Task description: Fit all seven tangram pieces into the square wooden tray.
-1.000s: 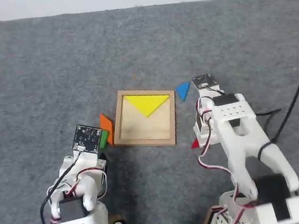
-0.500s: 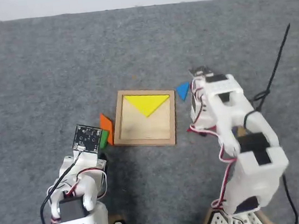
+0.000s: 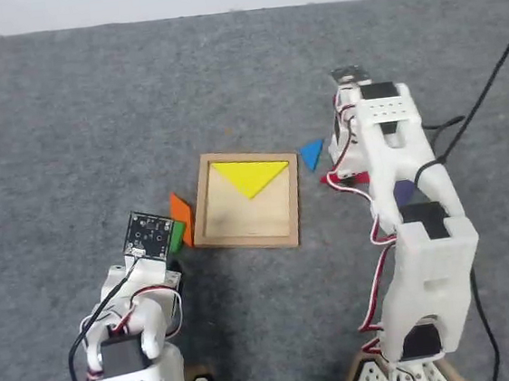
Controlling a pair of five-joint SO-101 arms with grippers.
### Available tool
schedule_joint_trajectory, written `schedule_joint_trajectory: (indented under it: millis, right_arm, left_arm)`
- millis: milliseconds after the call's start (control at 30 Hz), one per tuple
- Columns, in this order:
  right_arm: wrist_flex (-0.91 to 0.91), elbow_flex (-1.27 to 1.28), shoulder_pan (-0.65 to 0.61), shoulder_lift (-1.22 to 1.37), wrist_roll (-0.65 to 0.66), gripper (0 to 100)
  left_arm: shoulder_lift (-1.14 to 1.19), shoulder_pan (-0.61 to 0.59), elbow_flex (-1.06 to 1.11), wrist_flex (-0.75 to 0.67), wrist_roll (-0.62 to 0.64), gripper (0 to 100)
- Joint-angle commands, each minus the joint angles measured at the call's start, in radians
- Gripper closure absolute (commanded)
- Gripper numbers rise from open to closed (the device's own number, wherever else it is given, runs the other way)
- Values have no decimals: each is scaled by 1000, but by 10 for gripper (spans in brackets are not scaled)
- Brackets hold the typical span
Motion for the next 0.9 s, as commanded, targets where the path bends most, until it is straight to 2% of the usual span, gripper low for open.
schedule_joint_trajectory:
  millis: [0,67,200,333,533,800,867]
  right_arm:
    - [16,-37,-33,-113,2,775]
    - [1,-35,-35,-113,-164,777]
    - [-94,-32,-13,-68,-661,775]
    - [-162,-32,-18,-24,-881,775]
    - [-262,-32,5,39,-999,775]
    - [-216,-58,44,64,-984,773]
    - [-205,-58,50,65,-924,745]
  left_arm:
    - [-2,-6,-7,5,-9,832]
    - [-2,-6,-7,5,-9,832]
    - [-2,-6,-7,5,-9,832]
    - [-2,-6,-7,5,-9,832]
    - [-2,-6,-7,5,-9,832]
    - [-2,-6,-7,5,-9,832]
    - [-2,-6,-7,5,-9,832]
